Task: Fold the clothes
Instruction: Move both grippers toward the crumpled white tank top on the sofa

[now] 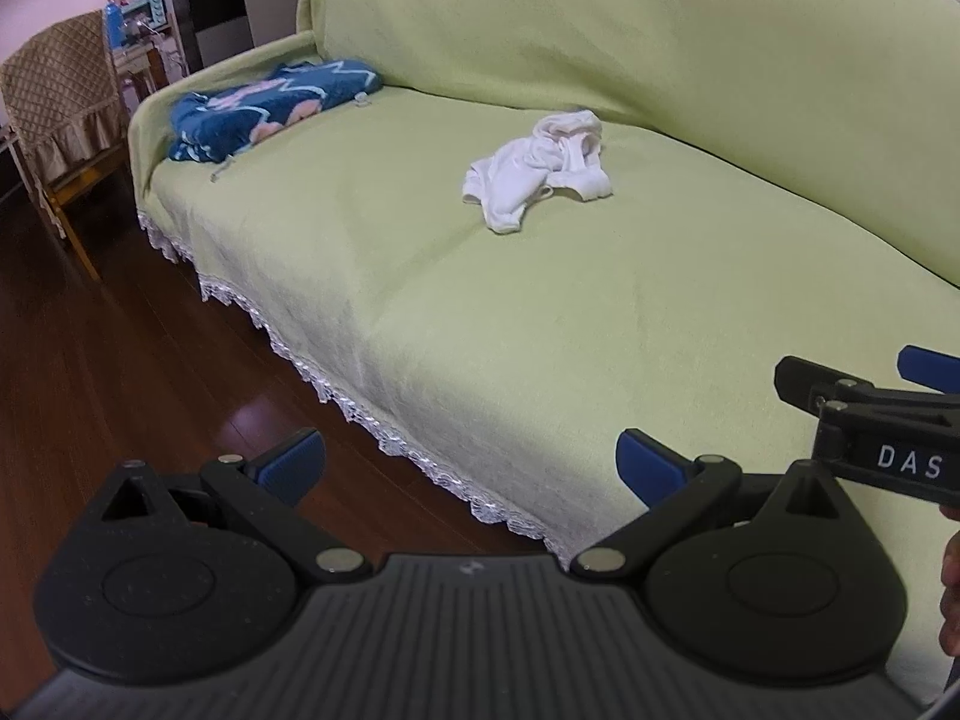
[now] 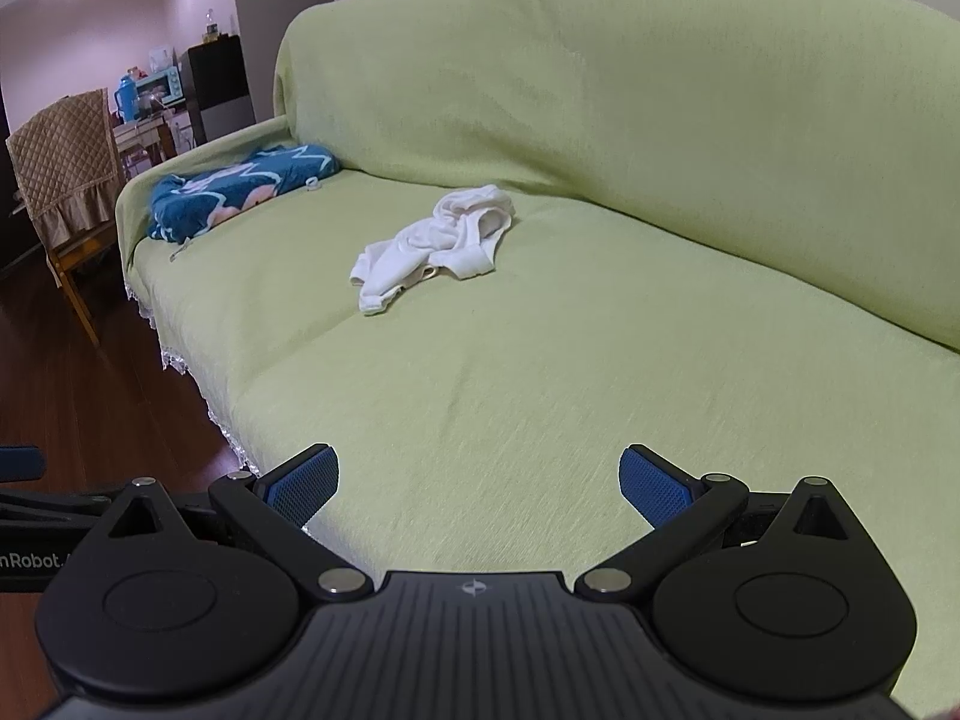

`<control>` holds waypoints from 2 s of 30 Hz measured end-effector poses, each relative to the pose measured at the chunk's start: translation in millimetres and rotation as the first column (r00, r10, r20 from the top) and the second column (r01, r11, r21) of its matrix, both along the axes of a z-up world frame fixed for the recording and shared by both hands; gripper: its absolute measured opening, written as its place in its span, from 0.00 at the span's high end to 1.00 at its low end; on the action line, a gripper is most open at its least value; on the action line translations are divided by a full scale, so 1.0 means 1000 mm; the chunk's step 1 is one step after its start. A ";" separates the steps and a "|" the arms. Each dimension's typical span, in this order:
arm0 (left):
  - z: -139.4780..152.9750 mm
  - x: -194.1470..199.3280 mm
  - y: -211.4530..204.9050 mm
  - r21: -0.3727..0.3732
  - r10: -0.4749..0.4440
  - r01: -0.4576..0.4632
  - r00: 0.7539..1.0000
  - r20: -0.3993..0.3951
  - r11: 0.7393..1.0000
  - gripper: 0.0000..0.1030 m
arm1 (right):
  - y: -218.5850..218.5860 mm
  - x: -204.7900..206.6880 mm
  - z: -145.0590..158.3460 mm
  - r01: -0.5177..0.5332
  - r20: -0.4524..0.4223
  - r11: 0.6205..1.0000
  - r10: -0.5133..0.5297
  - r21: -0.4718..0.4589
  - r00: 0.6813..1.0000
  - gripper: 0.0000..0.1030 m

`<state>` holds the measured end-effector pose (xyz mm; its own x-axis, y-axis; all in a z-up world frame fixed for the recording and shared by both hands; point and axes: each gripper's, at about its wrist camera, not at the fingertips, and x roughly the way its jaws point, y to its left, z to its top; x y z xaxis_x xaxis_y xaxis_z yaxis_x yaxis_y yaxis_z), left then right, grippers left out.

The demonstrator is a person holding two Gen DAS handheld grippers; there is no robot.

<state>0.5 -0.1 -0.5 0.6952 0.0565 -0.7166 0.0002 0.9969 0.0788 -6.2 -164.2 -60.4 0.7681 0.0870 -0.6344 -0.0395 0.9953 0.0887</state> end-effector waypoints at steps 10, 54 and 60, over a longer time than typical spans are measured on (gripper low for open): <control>-0.018 0.021 -0.004 -0.027 -0.019 0.017 0.996 -0.082 0.999 0.01 | -0.003 0.011 -0.006 0.004 -0.021 1.000 -0.004 0.002 1.000 0.01; -0.045 0.165 0.001 -0.027 0.028 -0.029 0.998 -0.049 0.999 0.01 | -0.018 0.150 -0.043 -0.017 -0.029 0.998 0.015 -0.053 0.999 0.01; -0.058 0.188 0.003 -0.044 -0.003 0.001 0.999 -0.047 0.999 0.01 | -0.021 0.170 -0.052 -0.033 0.010 0.998 0.033 -0.045 0.999 0.01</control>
